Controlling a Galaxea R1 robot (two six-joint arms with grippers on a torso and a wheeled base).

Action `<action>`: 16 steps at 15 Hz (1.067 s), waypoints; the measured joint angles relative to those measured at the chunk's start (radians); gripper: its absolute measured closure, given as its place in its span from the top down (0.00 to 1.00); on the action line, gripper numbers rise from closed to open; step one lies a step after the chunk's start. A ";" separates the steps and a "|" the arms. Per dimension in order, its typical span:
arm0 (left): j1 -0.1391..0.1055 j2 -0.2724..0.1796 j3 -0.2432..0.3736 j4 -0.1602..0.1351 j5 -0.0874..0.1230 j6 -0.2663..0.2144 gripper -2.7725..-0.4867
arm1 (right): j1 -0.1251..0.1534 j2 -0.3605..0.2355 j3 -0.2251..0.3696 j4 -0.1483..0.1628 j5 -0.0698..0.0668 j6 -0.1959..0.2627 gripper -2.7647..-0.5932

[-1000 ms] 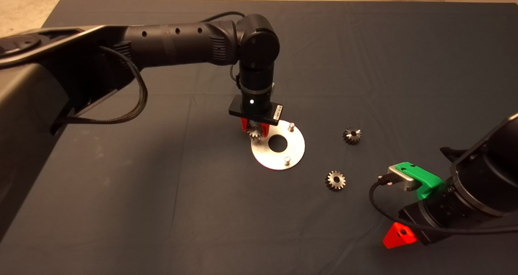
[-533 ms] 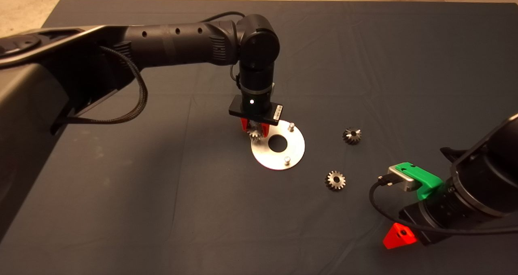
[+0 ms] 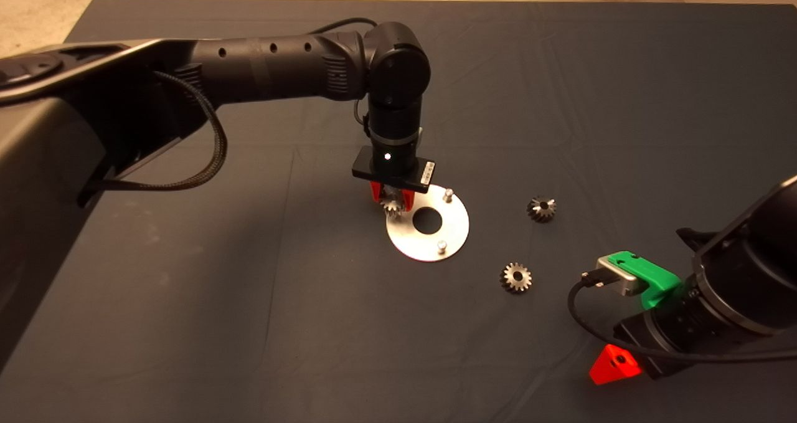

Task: Install three planetary gears onto the carrier pins

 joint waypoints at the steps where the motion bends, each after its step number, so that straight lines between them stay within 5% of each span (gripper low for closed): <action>1: 0.000 0.000 0.000 0.000 0.000 -0.001 0.18 | 0.000 0.000 0.000 0.000 0.000 0.000 0.99; 16: 0.009 0.008 -0.029 0.001 0.000 -0.027 0.18 | 0.000 0.000 0.001 0.000 0.000 0.000 0.99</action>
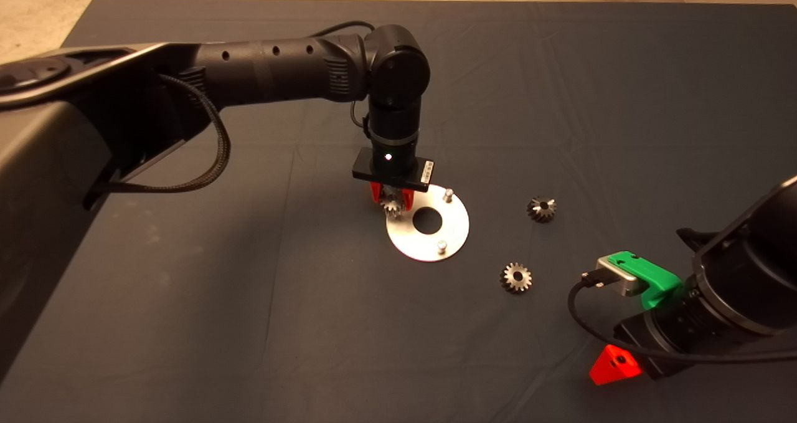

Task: Install three planetary gears onto the carrier pins

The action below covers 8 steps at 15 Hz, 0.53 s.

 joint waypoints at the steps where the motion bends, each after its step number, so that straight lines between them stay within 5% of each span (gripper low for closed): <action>1: 0.000 0.000 -0.001 0.000 0.000 0.000 0.18 | 0.000 0.000 0.000 0.000 0.000 0.000 0.99; 8: 0.000 0.000 -0.002 0.000 0.000 0.000 0.18 | 0.000 0.000 0.000 0.000 0.000 0.000 0.99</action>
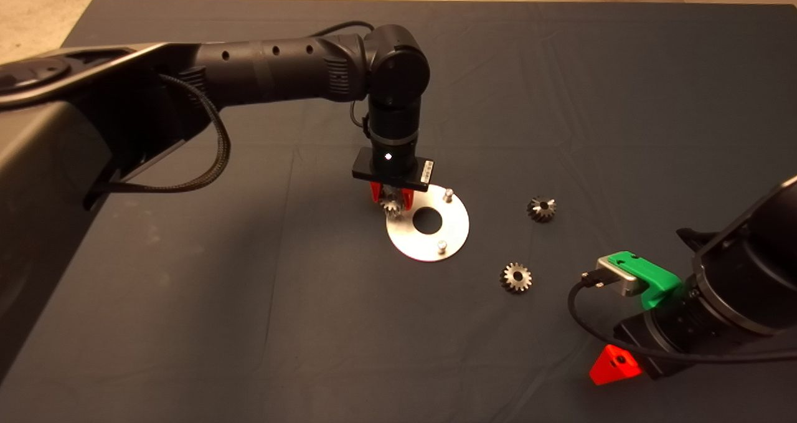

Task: Install three planetary gears onto the carrier pins

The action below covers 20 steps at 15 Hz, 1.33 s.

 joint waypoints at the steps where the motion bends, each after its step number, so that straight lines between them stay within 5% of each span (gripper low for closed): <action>1: 0.000 0.000 0.000 0.000 0.000 0.000 0.18 | 0.000 0.000 0.000 0.000 0.000 0.000 0.99; 20: 0.009 0.006 0.030 0.002 0.000 0.000 0.18 | 0.000 0.011 0.000 0.000 0.000 0.000 0.99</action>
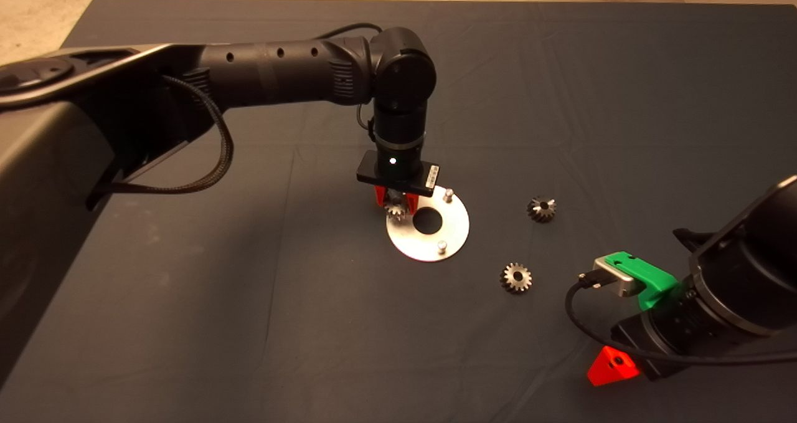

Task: Install three planetary gears onto the carrier pins

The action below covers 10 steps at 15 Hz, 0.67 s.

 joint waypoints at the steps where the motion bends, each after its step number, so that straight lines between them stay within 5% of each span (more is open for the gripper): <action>1: 0.001 0.000 0.001 0.000 0.000 0.000 0.18 | 0.000 0.000 0.000 0.000 0.000 0.000 0.99; 10: 0.001 0.003 -0.010 0.000 0.001 0.000 0.18 | 0.000 0.000 0.000 0.000 0.000 0.000 0.99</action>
